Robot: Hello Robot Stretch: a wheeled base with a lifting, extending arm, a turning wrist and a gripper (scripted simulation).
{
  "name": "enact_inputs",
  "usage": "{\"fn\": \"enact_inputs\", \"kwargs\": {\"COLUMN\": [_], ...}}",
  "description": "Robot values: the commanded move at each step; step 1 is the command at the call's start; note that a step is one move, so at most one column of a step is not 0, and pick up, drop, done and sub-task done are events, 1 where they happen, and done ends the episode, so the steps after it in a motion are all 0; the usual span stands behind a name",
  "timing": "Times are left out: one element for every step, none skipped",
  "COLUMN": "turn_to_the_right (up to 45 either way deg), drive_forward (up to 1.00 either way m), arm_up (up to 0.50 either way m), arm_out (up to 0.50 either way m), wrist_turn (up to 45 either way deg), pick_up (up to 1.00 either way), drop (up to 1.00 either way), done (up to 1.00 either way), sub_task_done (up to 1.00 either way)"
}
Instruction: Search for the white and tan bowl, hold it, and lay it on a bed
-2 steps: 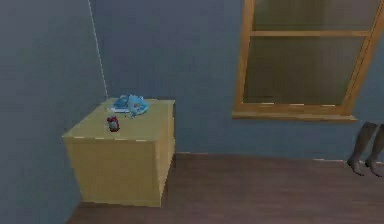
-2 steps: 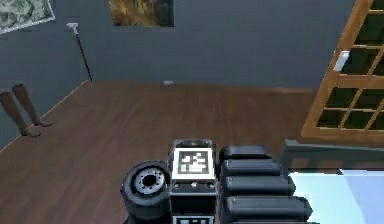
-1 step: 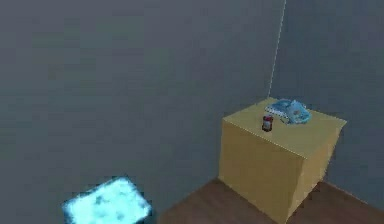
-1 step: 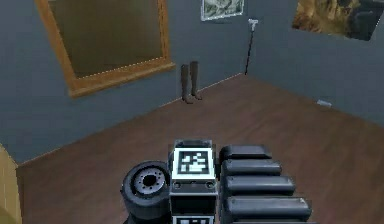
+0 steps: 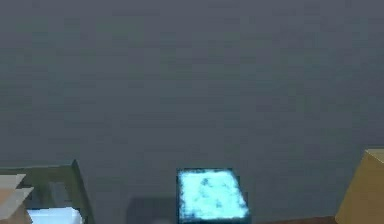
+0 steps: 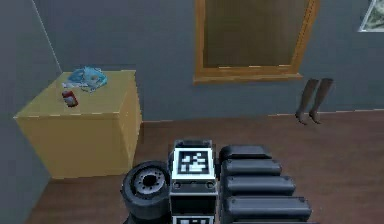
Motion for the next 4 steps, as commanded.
{"fn": "enact_inputs", "kwargs": {"turn_to_the_right": [45.0, 36.0, -45.0, -33.0], "drive_forward": [0.00, 0.00, 0.00, 0.00], "arm_up": [0.00, 0.00, 0.00, 0.00], "arm_out": [0.00, 0.00, 0.00, 0.00], "wrist_turn": [0.0, 0.0, 0.0, 0.0], "pick_up": [0.00, 0.00, 0.00, 0.00], "drop": [0.00, 0.00, 0.00, 0.00], "done": [0.00, 0.00, 0.00, 0.00], "sub_task_done": [0.00, 0.00, 0.00, 0.00]}}
